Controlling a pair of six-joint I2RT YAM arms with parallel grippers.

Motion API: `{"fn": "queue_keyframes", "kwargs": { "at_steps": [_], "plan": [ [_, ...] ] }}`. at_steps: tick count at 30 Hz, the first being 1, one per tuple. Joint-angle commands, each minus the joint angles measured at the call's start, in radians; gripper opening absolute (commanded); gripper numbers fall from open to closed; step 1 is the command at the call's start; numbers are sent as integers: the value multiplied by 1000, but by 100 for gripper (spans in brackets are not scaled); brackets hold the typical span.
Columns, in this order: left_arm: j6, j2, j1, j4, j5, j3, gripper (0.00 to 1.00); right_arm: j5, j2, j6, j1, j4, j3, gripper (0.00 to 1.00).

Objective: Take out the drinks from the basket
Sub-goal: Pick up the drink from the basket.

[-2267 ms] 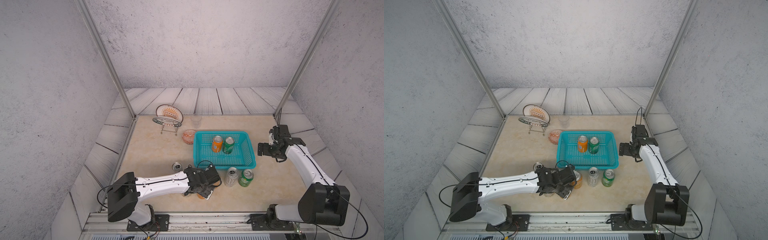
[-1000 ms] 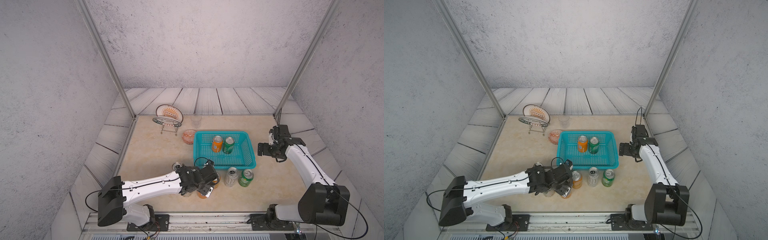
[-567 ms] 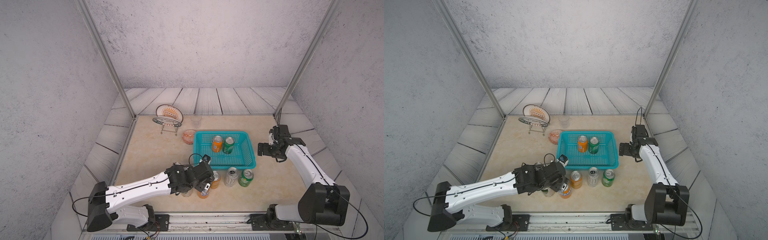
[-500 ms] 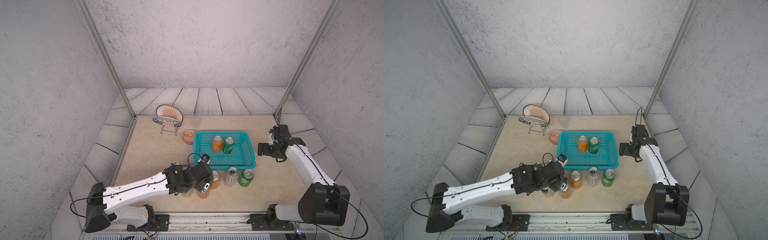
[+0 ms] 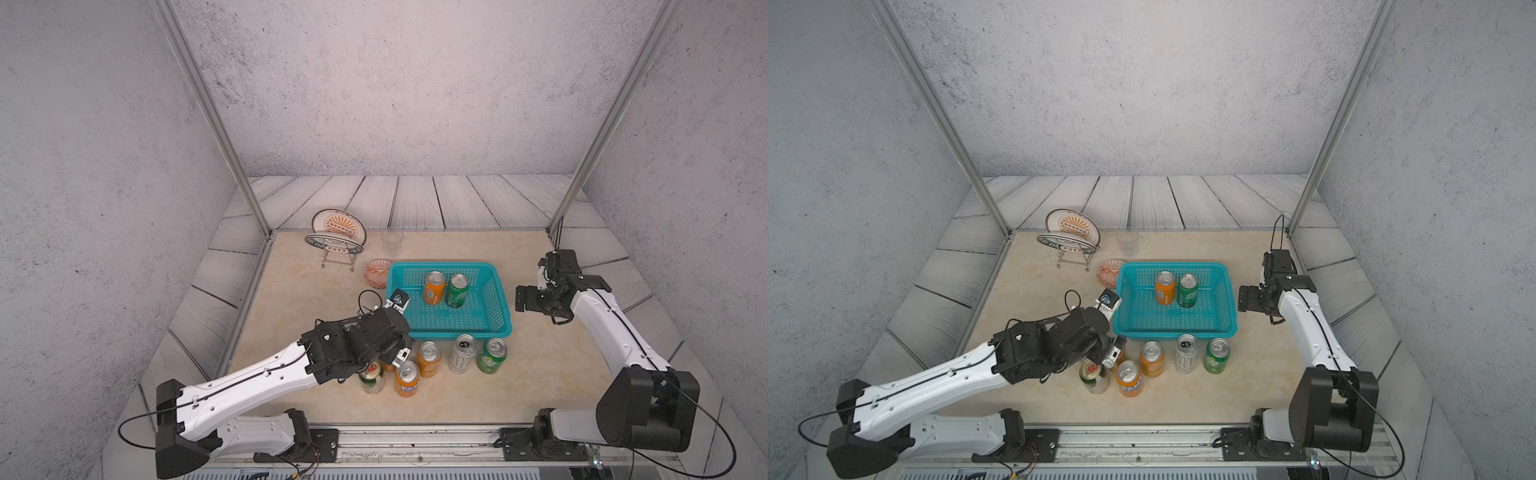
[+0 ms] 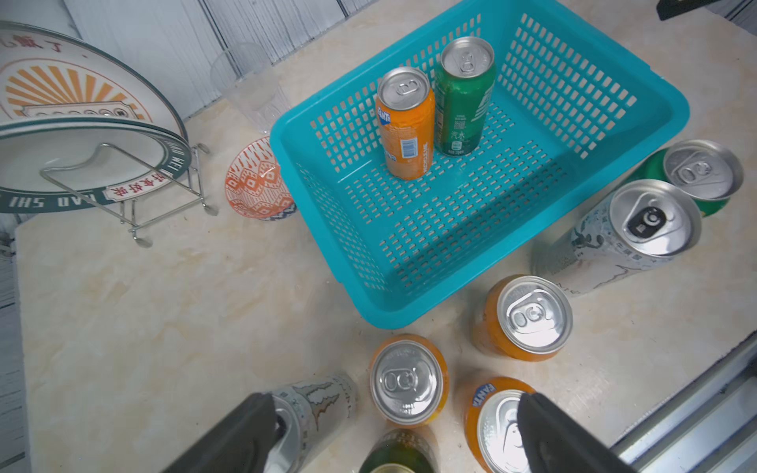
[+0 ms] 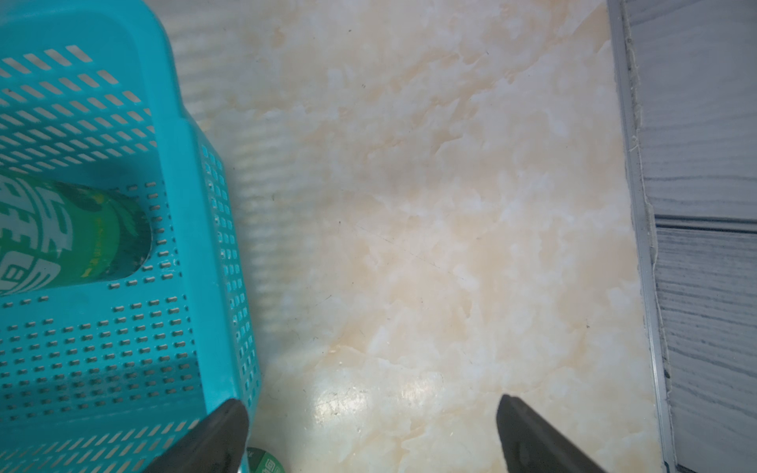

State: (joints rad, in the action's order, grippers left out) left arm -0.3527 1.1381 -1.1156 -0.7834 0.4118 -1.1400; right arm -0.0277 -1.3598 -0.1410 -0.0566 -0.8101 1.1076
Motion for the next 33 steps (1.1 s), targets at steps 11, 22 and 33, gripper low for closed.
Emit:
{"fn": "queue_keyframes", "kwargs": {
  "at_steps": [11,22,33],
  "plan": [
    [161,-58,296,-17,-85,-54,99,11,8,7,-4,-4,-1,99],
    [287,-40,543,2,-187,-122,99,9,5,7,-4,-4,-2,99],
    [330,-24,750,126,-281,-81,99,11,3,7,-5,-4,-2,99]
  ]
}}
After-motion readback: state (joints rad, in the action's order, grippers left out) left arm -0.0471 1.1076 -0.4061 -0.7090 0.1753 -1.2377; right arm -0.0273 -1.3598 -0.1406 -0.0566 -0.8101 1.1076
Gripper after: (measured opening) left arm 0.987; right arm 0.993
